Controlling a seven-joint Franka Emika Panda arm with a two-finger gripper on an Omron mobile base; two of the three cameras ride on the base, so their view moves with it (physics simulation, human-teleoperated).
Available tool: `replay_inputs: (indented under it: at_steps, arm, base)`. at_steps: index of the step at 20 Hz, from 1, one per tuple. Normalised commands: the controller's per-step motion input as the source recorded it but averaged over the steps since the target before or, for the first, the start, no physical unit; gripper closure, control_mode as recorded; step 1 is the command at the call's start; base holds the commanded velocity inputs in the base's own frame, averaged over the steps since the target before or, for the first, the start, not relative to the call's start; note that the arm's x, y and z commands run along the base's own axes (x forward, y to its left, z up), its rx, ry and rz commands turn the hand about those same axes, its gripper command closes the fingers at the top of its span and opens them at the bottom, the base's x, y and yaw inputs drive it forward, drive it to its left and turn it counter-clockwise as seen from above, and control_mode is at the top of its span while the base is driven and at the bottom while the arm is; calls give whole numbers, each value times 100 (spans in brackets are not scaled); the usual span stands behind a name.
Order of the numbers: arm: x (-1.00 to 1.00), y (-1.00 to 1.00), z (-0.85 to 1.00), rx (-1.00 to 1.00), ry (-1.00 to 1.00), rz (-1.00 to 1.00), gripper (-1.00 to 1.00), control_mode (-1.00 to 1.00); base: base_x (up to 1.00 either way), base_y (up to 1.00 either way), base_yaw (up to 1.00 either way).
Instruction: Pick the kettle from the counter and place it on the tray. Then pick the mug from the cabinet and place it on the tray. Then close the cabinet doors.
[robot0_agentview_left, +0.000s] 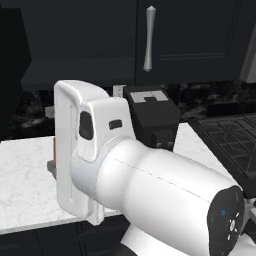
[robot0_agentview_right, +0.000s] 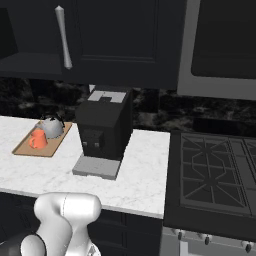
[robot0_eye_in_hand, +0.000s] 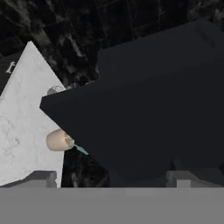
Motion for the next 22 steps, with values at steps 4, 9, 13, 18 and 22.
replay_inputs:
  at_steps: [4, 9, 13, 18, 22]
  arm:
    - [-34, 34, -9, -28, 1, 2, -100, -100]
    - [-23, 54, -13, -12, 0, 0, -100, -100]
    - [-30, 41, 0, 0, -1, 3, -100, -100]
    - [-14, 41, -1, 0, 0, 4, -100, -100]
    - [4, 49, -10, 0, 0, 2, -100, -100]
  base:
    - [0, 0, 0]
    - [0, 0, 0]
    - [0, 0, 0]
    - [0, 0, 0]
    - [0, 0, 0]
